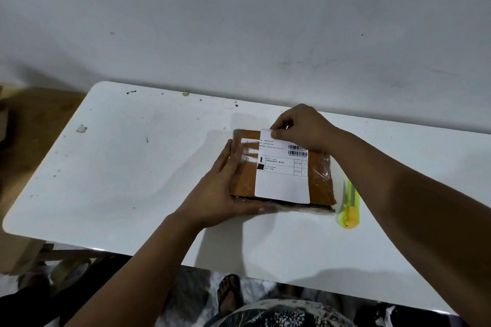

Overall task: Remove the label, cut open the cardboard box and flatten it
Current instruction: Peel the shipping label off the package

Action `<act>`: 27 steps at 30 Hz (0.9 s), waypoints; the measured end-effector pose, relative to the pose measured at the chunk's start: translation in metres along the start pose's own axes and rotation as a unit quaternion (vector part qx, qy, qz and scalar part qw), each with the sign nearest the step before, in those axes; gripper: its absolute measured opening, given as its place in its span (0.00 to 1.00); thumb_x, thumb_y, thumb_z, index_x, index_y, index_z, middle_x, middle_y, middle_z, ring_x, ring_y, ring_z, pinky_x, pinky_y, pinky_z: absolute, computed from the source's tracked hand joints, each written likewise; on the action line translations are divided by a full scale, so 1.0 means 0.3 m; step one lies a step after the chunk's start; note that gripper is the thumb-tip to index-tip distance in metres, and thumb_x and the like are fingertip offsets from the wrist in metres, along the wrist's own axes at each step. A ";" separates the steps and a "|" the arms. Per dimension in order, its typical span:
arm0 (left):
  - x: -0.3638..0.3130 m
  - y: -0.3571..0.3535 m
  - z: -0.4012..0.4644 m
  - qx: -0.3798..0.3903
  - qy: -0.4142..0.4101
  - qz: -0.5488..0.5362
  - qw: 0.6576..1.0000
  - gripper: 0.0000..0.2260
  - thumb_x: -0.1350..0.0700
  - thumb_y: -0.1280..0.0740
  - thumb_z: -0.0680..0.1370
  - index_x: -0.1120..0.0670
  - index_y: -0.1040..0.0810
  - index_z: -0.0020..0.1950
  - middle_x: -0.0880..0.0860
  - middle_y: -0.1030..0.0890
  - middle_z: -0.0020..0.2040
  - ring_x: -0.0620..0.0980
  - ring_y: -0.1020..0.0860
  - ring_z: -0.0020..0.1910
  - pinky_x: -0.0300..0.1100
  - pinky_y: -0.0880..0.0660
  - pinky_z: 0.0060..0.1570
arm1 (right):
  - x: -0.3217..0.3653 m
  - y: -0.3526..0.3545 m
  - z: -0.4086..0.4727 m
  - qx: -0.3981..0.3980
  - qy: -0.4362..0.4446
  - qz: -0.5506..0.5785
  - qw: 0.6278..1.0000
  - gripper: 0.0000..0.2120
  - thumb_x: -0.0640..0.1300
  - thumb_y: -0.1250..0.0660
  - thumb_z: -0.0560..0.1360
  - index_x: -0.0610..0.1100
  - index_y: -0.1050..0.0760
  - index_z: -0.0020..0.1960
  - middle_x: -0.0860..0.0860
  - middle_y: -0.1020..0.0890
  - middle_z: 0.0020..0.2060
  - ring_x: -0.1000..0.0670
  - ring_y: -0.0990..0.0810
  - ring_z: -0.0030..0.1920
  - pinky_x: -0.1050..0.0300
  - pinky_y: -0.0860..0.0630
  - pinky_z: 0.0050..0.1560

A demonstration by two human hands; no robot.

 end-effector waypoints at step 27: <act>0.045 0.002 -0.006 -0.123 -0.012 -0.032 0.992 0.54 0.36 0.20 0.60 0.38 0.44 0.81 0.39 0.43 0.81 0.37 0.40 0.78 0.49 0.30 0.72 | -0.063 0.142 -0.101 -0.179 -0.005 0.285 0.942 0.10 0.40 0.37 0.78 0.46 0.27 0.38 0.53 0.24 0.23 0.54 0.27 0.23 0.61 0.31 0.27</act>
Point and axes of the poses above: each hand's wrist, its own z-axis towards the middle knuckle, its own y-axis out of the back of the hand, x = y × z, the point moved 8 cm from there along z, towards the middle knuckle
